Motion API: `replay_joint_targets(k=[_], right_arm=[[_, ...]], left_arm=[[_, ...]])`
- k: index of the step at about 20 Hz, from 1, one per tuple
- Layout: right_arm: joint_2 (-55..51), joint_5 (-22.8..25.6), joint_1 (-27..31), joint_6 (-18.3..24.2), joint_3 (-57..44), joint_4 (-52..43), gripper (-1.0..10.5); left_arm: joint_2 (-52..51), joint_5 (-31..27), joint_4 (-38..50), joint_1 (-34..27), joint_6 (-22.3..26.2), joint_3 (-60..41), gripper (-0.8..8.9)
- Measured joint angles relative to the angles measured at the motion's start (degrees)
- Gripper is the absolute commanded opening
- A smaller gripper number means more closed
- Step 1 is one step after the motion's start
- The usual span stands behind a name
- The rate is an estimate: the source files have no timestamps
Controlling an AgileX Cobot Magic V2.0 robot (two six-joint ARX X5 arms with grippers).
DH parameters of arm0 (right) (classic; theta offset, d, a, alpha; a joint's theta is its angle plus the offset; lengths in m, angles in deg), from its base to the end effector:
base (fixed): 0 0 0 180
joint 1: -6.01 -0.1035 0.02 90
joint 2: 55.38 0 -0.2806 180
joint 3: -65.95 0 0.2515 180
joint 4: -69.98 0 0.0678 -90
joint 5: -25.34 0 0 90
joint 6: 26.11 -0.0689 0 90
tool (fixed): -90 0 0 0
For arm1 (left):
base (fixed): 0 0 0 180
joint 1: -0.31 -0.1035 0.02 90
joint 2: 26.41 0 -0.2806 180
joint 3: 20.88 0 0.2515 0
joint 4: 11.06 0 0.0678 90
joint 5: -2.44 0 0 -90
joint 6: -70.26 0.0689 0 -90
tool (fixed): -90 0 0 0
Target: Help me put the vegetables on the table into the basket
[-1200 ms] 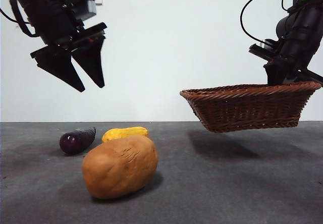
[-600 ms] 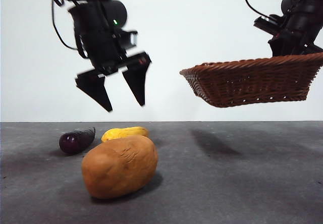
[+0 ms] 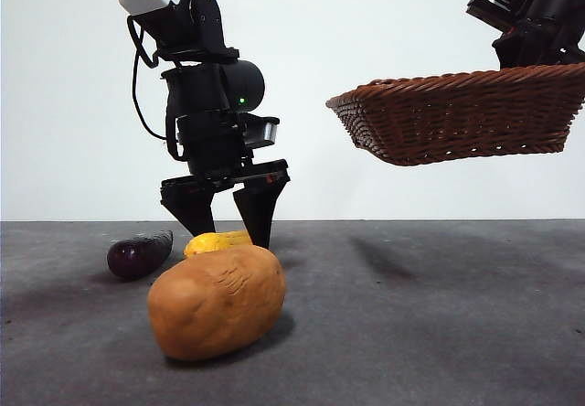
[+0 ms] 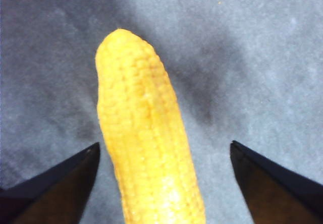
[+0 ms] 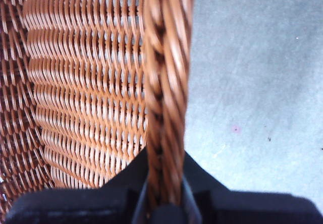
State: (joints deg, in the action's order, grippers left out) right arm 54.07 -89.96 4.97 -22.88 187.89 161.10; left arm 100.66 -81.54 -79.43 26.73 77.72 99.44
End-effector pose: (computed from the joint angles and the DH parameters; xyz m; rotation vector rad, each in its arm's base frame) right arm 0.3840 0.0364 0.2949 0.2438 1.3389 0.4221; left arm 0.4212 -0.2173 0.1661 0.3433 1.2756 -0.5676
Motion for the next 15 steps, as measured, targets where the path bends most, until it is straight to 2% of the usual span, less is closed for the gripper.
replay_joint_targets(k=[4,8,11,13,15], right_arm=[[-0.3,0.0,0.0,0.7,0.0,0.0,-0.2],[-0.4,0.6,0.0,0.7,0.0,0.0,-0.2],[-0.4,5.1,0.0,0.4,0.0,0.1,-0.2],[-0.4,5.4,0.0,0.0,0.0,0.1,-0.2],[-0.4,6.8,0.0,-0.7,0.0,0.0,-0.2]], left_arm=[[0.0,-0.1,-0.3,0.0,0.0,0.0,-0.11],[0.0,-0.1,-0.8,0.0,0.0,0.4,-0.09],[0.0,0.2,-6.3,-0.5,0.0,5.7,-0.09],[0.0,2.6,-11.9,-1.0,-0.3,12.0,-0.09],[-0.1,7.8,-16.0,-1.5,-1.1,18.0,-0.09]])
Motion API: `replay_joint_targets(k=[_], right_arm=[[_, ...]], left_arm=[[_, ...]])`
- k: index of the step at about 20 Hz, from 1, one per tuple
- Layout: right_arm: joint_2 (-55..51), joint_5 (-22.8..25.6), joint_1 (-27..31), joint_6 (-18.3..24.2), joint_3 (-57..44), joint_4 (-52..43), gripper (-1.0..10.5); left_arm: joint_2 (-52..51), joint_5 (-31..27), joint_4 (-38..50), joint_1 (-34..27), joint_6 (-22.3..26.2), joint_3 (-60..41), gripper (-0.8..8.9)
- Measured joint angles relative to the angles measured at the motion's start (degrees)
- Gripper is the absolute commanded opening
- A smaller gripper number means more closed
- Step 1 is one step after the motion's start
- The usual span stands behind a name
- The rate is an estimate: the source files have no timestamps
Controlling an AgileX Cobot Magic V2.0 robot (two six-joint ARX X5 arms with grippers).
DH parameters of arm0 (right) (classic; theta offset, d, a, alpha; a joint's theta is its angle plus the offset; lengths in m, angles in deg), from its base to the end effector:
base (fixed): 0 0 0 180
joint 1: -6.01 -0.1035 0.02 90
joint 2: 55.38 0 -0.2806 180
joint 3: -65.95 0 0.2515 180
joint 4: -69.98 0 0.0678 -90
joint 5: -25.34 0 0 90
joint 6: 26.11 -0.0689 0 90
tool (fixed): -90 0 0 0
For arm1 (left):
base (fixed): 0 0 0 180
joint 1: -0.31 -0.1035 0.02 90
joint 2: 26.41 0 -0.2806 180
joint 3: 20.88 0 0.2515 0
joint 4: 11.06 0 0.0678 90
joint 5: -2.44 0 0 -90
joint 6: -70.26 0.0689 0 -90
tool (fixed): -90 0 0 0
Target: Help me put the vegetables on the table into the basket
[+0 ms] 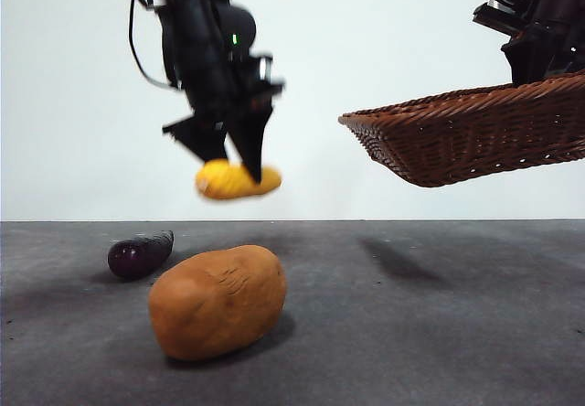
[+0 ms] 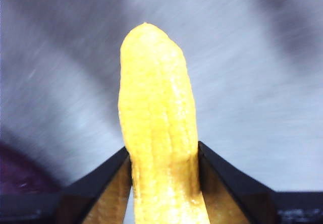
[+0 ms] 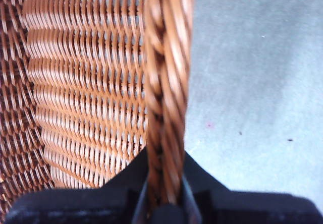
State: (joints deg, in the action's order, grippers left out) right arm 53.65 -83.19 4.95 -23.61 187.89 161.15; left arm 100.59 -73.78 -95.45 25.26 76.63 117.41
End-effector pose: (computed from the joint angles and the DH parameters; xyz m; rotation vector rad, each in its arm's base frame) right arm 0.3833 0.0290 0.2946 0.1719 1.3482 0.3161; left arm 0.4234 -0.2151 0.2479 0.2182 1.2592 -0.6523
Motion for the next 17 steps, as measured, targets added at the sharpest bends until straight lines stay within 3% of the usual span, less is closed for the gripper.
replay_joint_targets(k=[6,12,14,15,17], right_arm=[[0.0,9.9,-0.8,-4.3,0.0,0.0,-0.2],[0.0,11.1,-5.9,-7.1,0.0,-1.2,-0.2],[0.0,11.1,-8.1,-7.3,0.0,-1.2,-0.2],[0.0,11.0,-8.9,-7.3,0.0,-1.4,-0.2],[0.0,10.8,-10.2,-7.3,0.0,-1.4,-0.2]], left_arm=[[-0.1,8.2,-2.2,2.3,-3.3,10.4,-0.09],[-0.1,10.2,2.8,9.0,-5.2,11.1,-0.09],[-0.1,7.7,6.1,11.1,-7.5,11.1,0.01],[-0.1,5.2,6.7,11.8,-9.3,11.1,0.15],[-0.1,3.1,6.8,12.2,-12.3,11.1,2.07]])
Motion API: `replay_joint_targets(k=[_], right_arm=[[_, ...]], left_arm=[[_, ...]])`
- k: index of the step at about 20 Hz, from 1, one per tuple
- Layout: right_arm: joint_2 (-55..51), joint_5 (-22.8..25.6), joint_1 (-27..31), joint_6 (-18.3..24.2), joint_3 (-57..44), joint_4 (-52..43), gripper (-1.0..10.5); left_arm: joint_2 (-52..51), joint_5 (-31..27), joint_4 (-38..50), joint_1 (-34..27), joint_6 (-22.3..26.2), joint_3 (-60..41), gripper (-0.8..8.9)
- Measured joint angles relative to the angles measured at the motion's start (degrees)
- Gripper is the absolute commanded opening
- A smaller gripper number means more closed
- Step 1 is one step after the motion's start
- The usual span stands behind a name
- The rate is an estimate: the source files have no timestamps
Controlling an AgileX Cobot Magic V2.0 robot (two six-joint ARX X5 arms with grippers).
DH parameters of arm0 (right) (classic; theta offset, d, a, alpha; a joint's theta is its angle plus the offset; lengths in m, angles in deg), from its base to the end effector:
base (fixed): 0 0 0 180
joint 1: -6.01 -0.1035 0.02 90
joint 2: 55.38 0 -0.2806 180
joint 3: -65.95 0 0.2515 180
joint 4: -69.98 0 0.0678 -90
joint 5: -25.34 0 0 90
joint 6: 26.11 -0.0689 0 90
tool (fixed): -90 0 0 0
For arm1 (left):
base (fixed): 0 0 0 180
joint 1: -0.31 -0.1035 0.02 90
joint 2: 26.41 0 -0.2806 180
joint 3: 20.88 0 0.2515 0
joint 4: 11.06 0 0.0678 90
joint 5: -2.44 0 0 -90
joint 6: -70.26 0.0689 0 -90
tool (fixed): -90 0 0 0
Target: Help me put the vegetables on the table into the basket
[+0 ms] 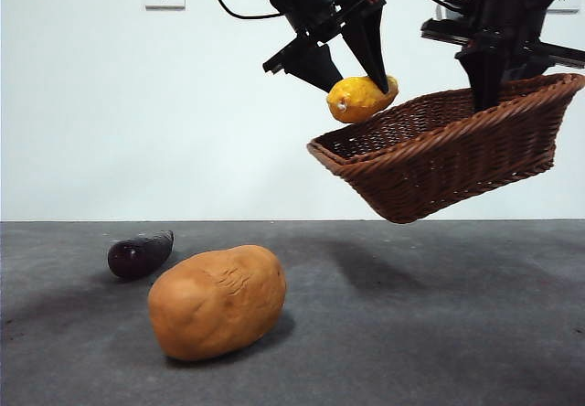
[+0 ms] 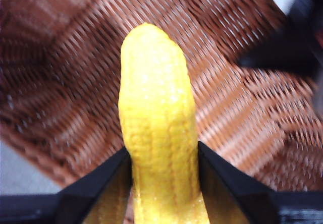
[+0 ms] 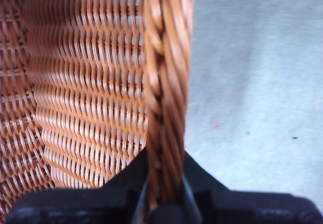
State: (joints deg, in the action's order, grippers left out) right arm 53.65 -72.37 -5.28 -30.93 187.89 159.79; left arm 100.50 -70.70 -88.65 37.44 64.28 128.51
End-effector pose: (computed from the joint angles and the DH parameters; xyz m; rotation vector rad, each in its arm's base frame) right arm 0.3782 0.0849 0.2924 0.0283 1.3574 0.2232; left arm 0.3845 -0.3162 0.3143 0.0862 1.0231 -0.8131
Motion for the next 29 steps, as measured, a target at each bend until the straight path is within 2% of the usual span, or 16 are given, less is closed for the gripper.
replay_joint_targets(k=[1,2,3,4,8,11,14,16,18,20,22,24,29], right_arm=[[0.0,-0.2,-0.3,0.0,0.0,0.2,-0.2],[0.0,-0.4,-0.3,-0.1,0.0,0.5,-0.2],[0.0,-1.1,-0.3,-0.2,0.0,0.8,-0.2],[0.0,-1.9,-0.3,-0.2,0.0,1.1,-0.2],[0.0,-2.3,-0.3,-0.1,0.0,1.4,-0.2],[0.0,-2.3,-0.3,-0.1,0.0,1.4,-0.2],[0.0,-2.3,-0.3,-0.1,0.0,1.4,-0.2],[0.0,-2.3,-0.3,-0.1,0.0,1.4,-0.2],[0.0,-2.3,-0.3,-0.1,0.0,1.4,-0.2],[0.0,-2.2,-0.3,-0.1,0.0,1.4,-0.2],[0.0,-2.2,-0.3,-0.1,0.0,1.5,-0.2],[0.0,-2.2,-0.3,0.1,0.0,1.4,-0.2],[0.0,-2.2,-0.2,0.3,0.0,1.4,-0.2]], left_arm=[[0.0,-0.2,0.3,-0.2,-1.3,0.0,3.48],[0.0,-0.4,1.0,-0.3,-2.7,0.0,5.45],[0.0,-0.4,1.4,-0.5,-3.7,0.0,6.42],[0.0,-0.4,1.4,-0.5,-4.0,0.0,6.62],[0.0,-0.2,1.2,-0.4,-3.5,0.0,6.59],[-0.9,-0.3,-5.9,-0.7,-0.6,0.9,6.56],[-7.4,-2.8,-11.1,-1.2,2.4,1.0,6.56],[-12.2,-5.8,-11.8,-1.2,3.5,1.6,6.56],[-15.6,-6.1,-11.7,0.0,4.1,1.0,6.55],[-20.8,-8.5,-11.6,2.3,4.6,-5.9,6.55],[-27.6,-14.0,-11.6,4.1,4.9,-17.1,6.55],[-33.2,-16.3,-11.2,4.3,4.9,-28.9,6.55],[-41.4,-15.9,4.6,4.6,1.4,-59.2,6.56]])
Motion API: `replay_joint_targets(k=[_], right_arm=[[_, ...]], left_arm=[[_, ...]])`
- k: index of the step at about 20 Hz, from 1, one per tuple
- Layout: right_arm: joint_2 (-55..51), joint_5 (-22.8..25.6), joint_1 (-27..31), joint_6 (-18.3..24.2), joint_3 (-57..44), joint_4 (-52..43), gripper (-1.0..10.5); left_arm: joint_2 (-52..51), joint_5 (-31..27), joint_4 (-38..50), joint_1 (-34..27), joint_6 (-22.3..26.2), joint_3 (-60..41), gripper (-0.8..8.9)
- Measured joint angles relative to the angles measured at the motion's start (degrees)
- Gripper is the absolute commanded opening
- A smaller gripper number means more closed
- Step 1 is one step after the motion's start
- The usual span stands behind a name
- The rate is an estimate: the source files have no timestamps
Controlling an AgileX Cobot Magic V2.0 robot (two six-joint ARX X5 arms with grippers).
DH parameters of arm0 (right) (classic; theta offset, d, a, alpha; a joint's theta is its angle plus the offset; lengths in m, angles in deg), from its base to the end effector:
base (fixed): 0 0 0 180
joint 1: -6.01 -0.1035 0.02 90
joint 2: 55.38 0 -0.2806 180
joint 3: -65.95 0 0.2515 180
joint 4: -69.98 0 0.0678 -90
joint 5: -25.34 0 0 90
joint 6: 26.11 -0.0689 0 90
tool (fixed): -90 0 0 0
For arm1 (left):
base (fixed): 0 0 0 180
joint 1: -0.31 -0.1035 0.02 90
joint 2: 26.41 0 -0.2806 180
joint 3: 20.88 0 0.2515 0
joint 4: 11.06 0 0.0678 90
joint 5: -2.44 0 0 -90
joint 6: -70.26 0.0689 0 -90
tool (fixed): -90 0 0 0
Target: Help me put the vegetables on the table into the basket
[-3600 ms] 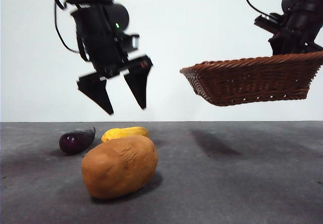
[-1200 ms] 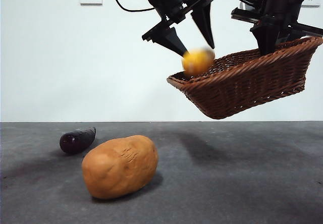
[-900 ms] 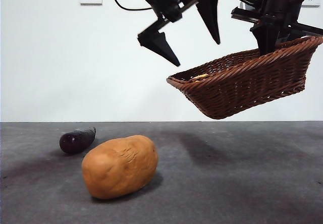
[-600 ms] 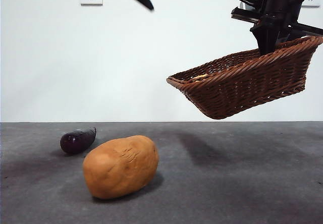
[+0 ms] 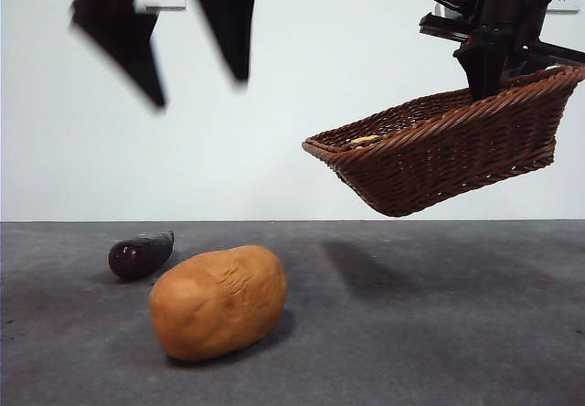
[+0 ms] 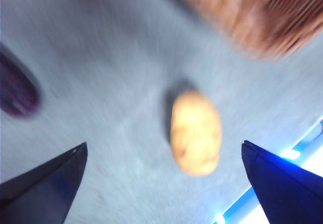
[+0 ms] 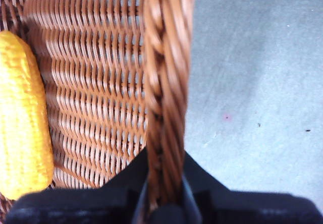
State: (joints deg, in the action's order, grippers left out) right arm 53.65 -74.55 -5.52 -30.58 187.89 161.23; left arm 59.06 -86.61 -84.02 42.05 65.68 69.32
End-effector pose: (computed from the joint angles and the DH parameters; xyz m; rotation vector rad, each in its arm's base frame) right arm 0.3739 0.0884 0.2921 0.0450 1.3854 0.2597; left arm 0.2225 -0.2000 0.2770 0.3557 1.1618 -0.6057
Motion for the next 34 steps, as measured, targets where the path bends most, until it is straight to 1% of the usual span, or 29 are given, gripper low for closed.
replay_joint_targets(k=[2,4,6,10,14,15,16,17,18,19,20,23,25,28,31,34], right_arm=[[0.0,0.0,0.0,0.3,0.0,0.0,-0.2],[0.0,0.0,0.0,0.6,0.0,0.0,-0.2],[0.0,0.0,0.0,0.7,0.0,-0.4,-0.2],[0.0,0.0,0.0,0.8,0.0,-0.8,-0.2],[0.0,0.0,0.0,1.3,0.0,-0.8,-0.2],[0.0,0.0,0.0,1.3,0.0,-0.8,-0.2],[0.0,0.0,0.0,1.3,0.0,-0.8,-0.2],[0.0,0.0,0.0,1.3,0.0,-0.8,-0.2],[0.0,0.0,0.0,1.3,0.0,-0.9,-0.2],[0.0,0.0,0.0,1.5,0.0,-1.0,-0.2],[0.0,0.0,0.0,1.5,0.0,-1.2,-0.2],[0.0,0.0,0.0,1.5,0.0,-1.8,-0.2],[0.0,0.0,0.0,1.5,0.0,-1.9,-0.2],[0.0,0.0,0.0,1.5,0.0,-1.8,-0.2],[0.0,0.0,0.0,1.5,0.0,-1.0,-0.2],[0.0,-0.6,-0.2,1.3,0.0,-0.8,-0.2]], left_arm=[[-0.4,2.5,5.6,0.5,0.2,-8.3,6.56],[0.1,3.1,11.7,2.1,2.2,-14.2,6.56],[0.9,3.3,16.1,3.1,3.8,-17.2,6.56],[3.2,3.3,20.3,3.2,4.6,-17.6,6.56],[10.4,3.7,21.5,3.2,5.5,-17.6,6.55],[11.0,3.8,22.0,3.2,5.6,-17.6,6.37],[11.0,4.1,23.2,3.3,5.7,-17.6,5.11],[11.0,4.1,23.8,3.4,5.7,-17.6,3.35],[11.0,4.1,23.9,3.4,5.7,-17.6,1.39],[10.9,4.1,24.0,3.4,5.7,-17.6,-0.31],[10.9,4.1,24.0,3.4,5.7,-17.6,-0.09],[10.8,4.5,23.9,3.4,5.7,-17.6,-0.08],[9.2,7.5,22.9,3.4,5.6,-17.6,-0.08],[1.9,11.5,22.2,3.5,3.9,-17.4,-0.08],[-7.5,12.8,23.0,3.5,0.6,-16.9,-0.08],[-14.7,12.8,28.9,3.5,-2.8,-16.9,-0.08]])
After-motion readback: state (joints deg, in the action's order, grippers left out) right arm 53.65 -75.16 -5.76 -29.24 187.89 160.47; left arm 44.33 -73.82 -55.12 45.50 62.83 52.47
